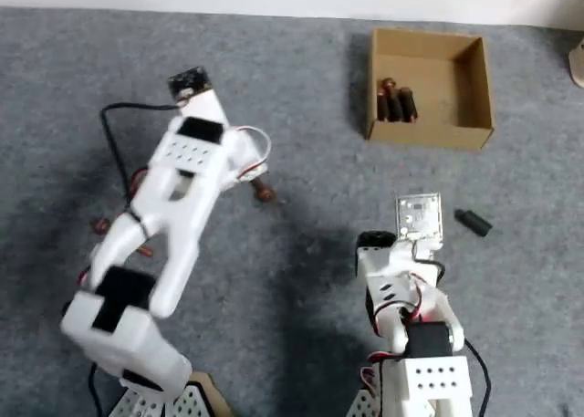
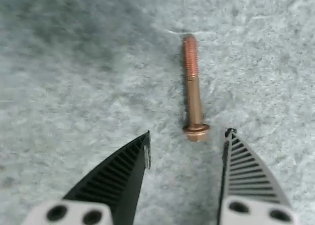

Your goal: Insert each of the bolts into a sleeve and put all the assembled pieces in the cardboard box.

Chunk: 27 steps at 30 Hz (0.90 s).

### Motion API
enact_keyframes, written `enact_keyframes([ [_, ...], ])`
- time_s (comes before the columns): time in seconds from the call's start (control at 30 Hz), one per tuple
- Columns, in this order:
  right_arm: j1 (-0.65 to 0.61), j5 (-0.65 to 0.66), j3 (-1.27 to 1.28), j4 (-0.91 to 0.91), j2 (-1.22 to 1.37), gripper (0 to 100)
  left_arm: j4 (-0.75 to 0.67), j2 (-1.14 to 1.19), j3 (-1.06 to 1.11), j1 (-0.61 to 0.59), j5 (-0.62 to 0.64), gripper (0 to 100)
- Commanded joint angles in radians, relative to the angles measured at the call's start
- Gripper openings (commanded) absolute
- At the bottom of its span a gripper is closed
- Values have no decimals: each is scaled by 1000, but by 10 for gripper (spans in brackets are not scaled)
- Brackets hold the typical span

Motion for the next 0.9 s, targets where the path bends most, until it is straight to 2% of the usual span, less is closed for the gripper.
enact_keyframes([
  [0.0,-4,-8,8,-19,-76,5,6,62,-122,48,43,227],
  [0.3,-4,29,59,-16,-171,5,12,243,-229,39,48,227],
  [0.57,-5,32,59,-16,-176,5,12,262,-219,-13,54,227],
  [0.67,-5,32,59,-16,-176,5,15,262,-216,-38,106,227],
  [0.87,-5,34,59,-16,-176,5,6,262,-127,-39,112,227],
])
